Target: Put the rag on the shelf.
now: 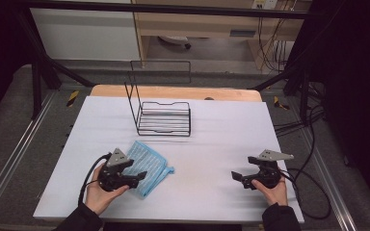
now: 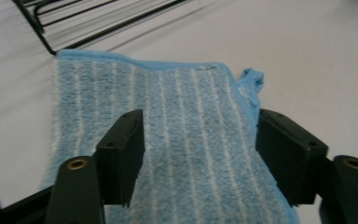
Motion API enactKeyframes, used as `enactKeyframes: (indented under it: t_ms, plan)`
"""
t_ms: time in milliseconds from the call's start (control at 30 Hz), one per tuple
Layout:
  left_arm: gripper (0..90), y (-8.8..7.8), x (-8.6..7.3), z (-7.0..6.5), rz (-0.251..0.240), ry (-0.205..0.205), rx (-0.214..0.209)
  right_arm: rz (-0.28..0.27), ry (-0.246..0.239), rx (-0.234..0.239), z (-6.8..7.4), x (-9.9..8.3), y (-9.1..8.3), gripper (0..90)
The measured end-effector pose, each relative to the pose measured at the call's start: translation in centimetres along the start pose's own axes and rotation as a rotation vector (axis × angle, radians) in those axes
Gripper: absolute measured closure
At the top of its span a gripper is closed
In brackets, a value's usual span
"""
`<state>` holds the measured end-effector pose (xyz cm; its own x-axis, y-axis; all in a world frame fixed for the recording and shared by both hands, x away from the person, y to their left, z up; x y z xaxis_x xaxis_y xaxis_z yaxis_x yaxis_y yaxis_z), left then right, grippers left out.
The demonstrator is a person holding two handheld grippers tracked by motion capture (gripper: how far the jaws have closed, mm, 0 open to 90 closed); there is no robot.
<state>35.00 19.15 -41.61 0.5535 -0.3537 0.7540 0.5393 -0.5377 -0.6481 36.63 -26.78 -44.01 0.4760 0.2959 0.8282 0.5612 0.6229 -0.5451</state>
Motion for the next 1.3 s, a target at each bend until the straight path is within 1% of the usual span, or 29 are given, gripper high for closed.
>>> enactKeyframes:
  t_ms: [100,167,233,300,333,367,433,500,567,733,833,867,900,933,967,1033,1200,1233,1300]
  plan:
    - [41.5,0.8,0.1,-1.0,0.036,0.006,-0.004,0.005,0.0,0.001,0.0,0.0,0.0,0.9]
    - [46.0,1.4,0.0,-1.6,0.06,0.009,-0.026,0.009,-0.001,0.003,0.1,0.0,0.1,1.0]
    - [49.9,2.0,0.0,-2.1,0.083,0.005,-0.03,0.015,0.001,0.007,0.1,0.0,0.2,1.0]
    - [52.6,2.5,0.0,-2.5,0.101,0.004,-0.028,0.018,-0.001,0.005,0.2,-0.1,0.2,1.0]
    - [52.6,2.7,0.0,-2.6,0.108,0.003,-0.026,0.018,-0.001,0.005,0.2,-0.1,0.2,1.0]
    - [55.2,3.0,-0.1,-2.7,0.115,0.003,-0.022,0.018,-0.003,0.007,0.2,-0.1,0.3,1.0]
    - [56.8,3.4,-0.2,-2.9,0.131,0.005,-0.021,0.018,-0.004,0.006,0.1,-0.1,0.3,1.0]
    - [56.8,3.8,-0.4,-3.0,0.143,0.012,-0.009,0.019,-0.003,0.006,0.1,0.0,0.3,1.0]
    - [57.0,4.0,-0.5,-3.2,0.145,0.007,-0.003,0.02,-0.004,0.005,0.1,-0.1,0.3,1.0]
    - [58.6,4.4,-0.8,-3.6,0.152,0.019,0.03,0.021,-0.002,0.004,0.1,0.0,0.3,1.1]
    - [63.4,4.5,-0.8,-3.9,0.156,0.036,0.057,0.021,-0.004,0.005,0.1,-0.1,0.3,1.1]
    - [65.1,4.5,-0.8,-3.8,0.157,0.036,0.06,0.02,-0.002,0.005,0.1,0.0,0.3,1.1]
    - [67.5,4.5,-0.8,-3.8,0.159,0.033,0.061,0.022,-0.002,0.005,0.1,0.0,0.3,1.1]
    - [67.5,4.5,-0.8,-3.6,0.16,0.025,0.058,0.022,-0.002,0.005,0.1,0.0,0.3,1.1]
    - [71.9,4.5,-0.7,-3.5,0.161,0.019,0.054,0.022,-0.001,0.005,0.1,0.0,0.3,1.1]
    - [74.9,4.4,-0.7,-3.2,0.165,0.007,0.049,0.023,0.001,0.006,0.2,-0.1,0.3,1.1]
    - [79.5,4.4,-0.6,-3.2,0.17,0.017,0.052,0.023,0.001,0.006,0.2,0.0,0.3,1.1]
    - [81.5,4.3,-0.6,-3.2,0.169,0.022,0.049,0.022,0.002,0.007,0.2,0.0,0.3,1.1]
    - [82.6,4.1,-0.6,-3.1,0.166,0.017,0.035,0.023,0.002,0.008,0.1,0.0,0.3,1.1]
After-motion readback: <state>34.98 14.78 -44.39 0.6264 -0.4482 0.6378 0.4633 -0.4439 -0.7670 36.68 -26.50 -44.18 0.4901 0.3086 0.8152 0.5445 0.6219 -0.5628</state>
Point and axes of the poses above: each handheld gripper's, and its own axes: y roughly forward along the jaws, x roughly out of its top, z roughly to its left, the point moved 1 cm from there along y, roughly forward along the jaws, and after that the axes turned 4 degrees about -y, right-handed, at the moved point
